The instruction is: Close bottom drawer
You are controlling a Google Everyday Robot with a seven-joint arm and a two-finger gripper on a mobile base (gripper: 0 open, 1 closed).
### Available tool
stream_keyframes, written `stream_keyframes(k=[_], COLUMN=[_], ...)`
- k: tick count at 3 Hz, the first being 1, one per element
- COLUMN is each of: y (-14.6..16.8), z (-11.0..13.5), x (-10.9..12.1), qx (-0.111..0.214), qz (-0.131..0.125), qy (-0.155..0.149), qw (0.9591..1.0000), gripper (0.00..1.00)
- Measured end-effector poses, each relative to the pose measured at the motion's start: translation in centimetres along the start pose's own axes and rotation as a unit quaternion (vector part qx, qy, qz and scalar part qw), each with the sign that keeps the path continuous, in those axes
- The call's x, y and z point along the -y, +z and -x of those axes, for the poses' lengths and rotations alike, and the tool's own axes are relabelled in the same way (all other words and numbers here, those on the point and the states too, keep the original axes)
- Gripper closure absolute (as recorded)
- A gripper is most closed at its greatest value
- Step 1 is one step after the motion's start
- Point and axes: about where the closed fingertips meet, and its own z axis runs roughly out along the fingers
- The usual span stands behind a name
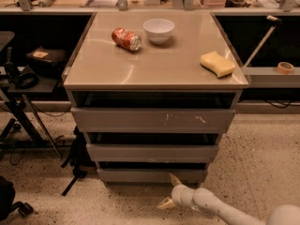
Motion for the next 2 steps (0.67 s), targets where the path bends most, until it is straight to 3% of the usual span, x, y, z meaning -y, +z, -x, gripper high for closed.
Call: stream_keyframes(k=[2], y=[0.01], z=[0.07], x=[0.17], qx=[0.001], qz=[-0.003], qy=[-0.001], qw=[1.0], gripper=[0.0])
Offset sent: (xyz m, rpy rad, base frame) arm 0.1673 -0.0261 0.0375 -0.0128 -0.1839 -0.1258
